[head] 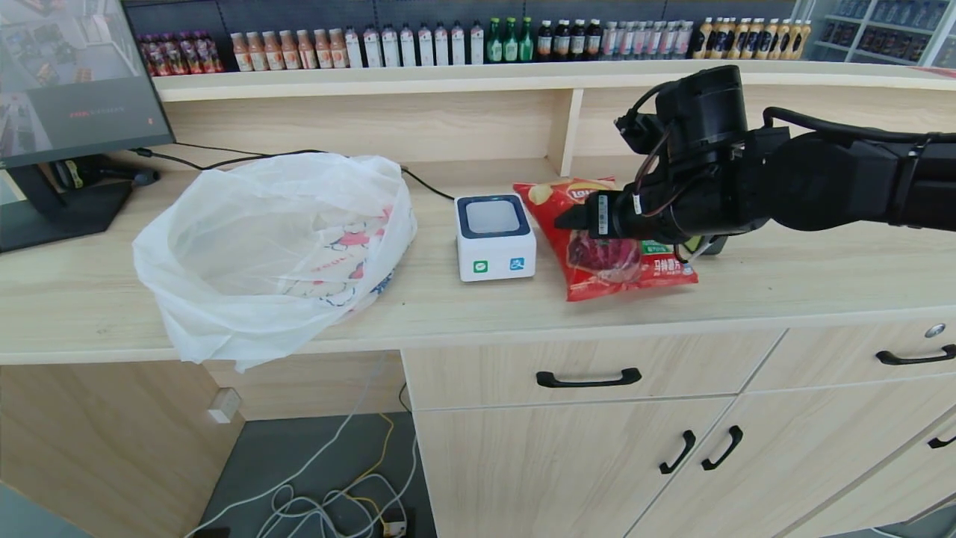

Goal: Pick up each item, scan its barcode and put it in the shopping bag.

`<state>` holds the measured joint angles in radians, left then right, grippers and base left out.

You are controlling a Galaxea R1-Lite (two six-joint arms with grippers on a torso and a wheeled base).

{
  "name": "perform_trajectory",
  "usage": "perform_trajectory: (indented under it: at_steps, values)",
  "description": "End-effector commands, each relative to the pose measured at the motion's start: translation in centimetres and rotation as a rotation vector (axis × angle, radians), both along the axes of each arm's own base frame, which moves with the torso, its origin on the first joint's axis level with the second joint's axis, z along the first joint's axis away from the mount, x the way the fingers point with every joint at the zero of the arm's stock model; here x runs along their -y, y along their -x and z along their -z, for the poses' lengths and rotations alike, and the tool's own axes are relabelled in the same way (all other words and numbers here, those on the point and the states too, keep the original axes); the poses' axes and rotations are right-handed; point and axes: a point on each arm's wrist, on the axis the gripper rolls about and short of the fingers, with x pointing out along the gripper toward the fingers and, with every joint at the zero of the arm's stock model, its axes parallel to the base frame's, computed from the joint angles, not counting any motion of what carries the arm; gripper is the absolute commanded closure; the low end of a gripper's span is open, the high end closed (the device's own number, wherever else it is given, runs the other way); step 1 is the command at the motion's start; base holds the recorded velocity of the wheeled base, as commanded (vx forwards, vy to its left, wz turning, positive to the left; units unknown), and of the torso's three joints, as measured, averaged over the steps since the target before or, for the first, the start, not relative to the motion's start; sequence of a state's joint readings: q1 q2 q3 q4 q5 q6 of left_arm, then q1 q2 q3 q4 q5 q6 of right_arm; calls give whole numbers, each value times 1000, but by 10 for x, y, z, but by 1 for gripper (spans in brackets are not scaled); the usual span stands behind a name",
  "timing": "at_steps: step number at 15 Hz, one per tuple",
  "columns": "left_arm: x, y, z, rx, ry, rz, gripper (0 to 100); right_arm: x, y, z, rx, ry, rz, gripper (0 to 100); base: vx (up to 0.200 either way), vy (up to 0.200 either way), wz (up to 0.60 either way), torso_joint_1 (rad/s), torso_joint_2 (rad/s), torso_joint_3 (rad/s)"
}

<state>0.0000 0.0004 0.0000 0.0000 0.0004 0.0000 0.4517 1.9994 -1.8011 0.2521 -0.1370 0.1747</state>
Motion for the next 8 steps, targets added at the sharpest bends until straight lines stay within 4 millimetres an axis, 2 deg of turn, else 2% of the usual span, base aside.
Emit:
perform_trajectory:
  at_steps: [1, 4, 6, 8]
  values:
    - [0, 0, 0, 0, 0, -1, 0, -4, -8, 8, -13, 7, -3, 0, 0, 0, 0, 0, 0, 0]
    - [0, 0, 0, 0, 0, 0, 0, -7, -11, 13, -25, 9, -8, 0, 0, 0, 0, 0, 0, 0]
    - [0, 0, 0, 0, 0, 0, 0, -15, -7, 14, -32, -3, -45, 0, 0, 0, 0, 0, 0, 0]
    - [0, 0, 0, 0, 0, -1, 0, -15, -5, 15, -61, 4, -58, 0, 0, 0, 0, 0, 0, 0]
